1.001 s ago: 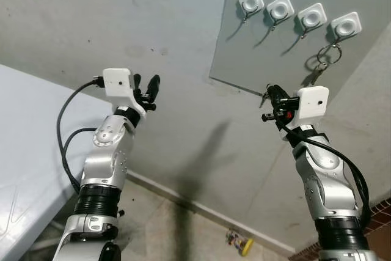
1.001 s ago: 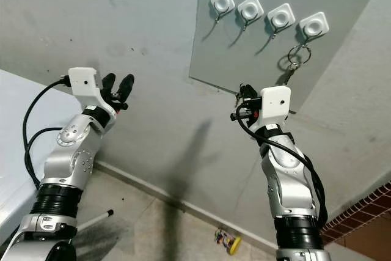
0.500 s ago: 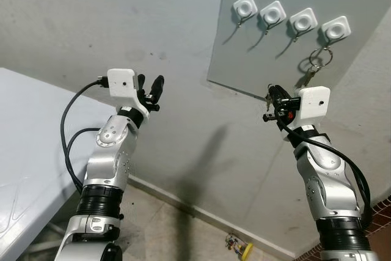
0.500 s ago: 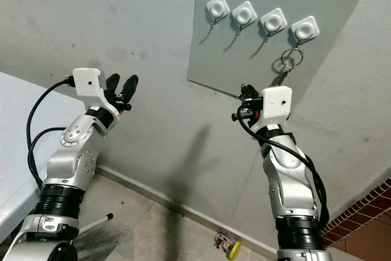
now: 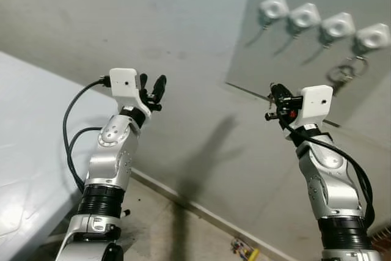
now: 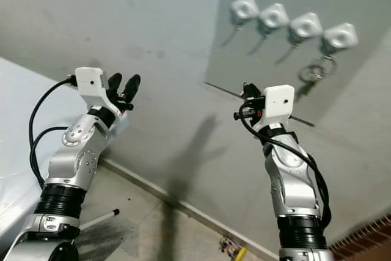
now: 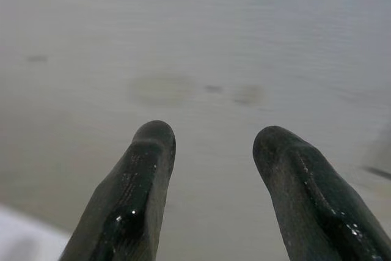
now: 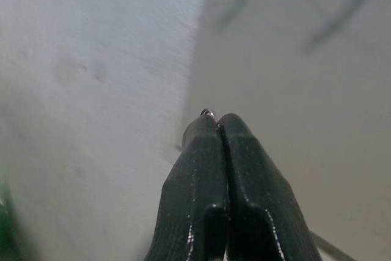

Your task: Hang keys on a hook

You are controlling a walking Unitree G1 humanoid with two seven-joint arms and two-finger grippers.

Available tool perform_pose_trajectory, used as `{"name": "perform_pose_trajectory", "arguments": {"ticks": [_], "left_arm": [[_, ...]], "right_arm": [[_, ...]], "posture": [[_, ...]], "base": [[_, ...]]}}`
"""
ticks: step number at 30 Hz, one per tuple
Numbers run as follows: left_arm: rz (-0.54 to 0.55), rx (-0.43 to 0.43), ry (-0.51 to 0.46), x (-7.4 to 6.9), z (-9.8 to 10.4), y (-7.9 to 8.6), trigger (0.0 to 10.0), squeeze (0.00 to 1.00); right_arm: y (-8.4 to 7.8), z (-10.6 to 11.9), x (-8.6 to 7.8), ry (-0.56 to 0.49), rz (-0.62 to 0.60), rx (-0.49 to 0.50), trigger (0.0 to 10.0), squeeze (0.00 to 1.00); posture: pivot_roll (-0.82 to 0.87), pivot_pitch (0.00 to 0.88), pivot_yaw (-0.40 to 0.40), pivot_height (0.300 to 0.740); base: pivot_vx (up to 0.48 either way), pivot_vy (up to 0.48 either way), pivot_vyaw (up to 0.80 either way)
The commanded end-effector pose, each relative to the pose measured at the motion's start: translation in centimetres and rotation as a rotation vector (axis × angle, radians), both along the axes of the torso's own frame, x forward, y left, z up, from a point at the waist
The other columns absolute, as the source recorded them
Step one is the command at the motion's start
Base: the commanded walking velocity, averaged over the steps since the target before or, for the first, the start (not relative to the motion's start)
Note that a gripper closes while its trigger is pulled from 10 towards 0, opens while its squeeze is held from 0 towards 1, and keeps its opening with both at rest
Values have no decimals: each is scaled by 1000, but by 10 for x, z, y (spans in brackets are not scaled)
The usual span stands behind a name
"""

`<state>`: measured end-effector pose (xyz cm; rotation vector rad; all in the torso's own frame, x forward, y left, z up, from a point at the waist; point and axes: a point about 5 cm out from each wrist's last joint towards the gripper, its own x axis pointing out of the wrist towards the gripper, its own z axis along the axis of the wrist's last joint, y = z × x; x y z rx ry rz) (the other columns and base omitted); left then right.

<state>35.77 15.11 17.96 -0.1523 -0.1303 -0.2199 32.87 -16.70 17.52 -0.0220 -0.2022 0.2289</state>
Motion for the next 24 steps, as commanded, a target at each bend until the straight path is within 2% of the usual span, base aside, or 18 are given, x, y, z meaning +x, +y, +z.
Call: {"name": "perform_pose_trajectory", "arguments": {"ticks": [1,6,9,14,16,20,21,24], "left_arm": [[-35,-1,-23,1,7,-13,10000,0],[-35,-2,-22,2,7,-13,10000,0],[-26,7,-49,0,8,-15,10000,0],[-78,5,-93,-5,12,-22,10000,0],[-125,7,-107,-7,15,-27,10000,0],[-232,93,-158,-12,23,-47,10000,0],[-290,99,-170,-15,25,-58,10000,0],[-338,108,-193,-16,30,-71,10000,0]], "right_arm": [[-12,6,-1,-22,-32,-11,10000,0],[-12,6,-1,-22,-32,-11,10000,0],[-12,6,-1,-21,-30,-13,10000,0],[-12,6,-2,-21,-22,-15,10000,0],[-11,6,-2,-21,-19,-16,10000,0],[-9,8,-2,-28,1,-17,10000,0],[-7,12,-1,-38,16,-10,10000,0],[-4,18,1,-57,34,-2,10000,0]], "posture": [[-129,0,-75,724],[-129,0,-76,724],[-128,0,-77,724],[-127,0,-79,724],[-126,0,-79,724],[-124,0,-81,724],[-123,0,-81,724],[-125,0,-79,724]], "base": [[266,0,0],[268,0,0],[0,0,0],[0,0,0],[0,0,0],[0,0,0],[0,0,0],[0,0,0]]}}
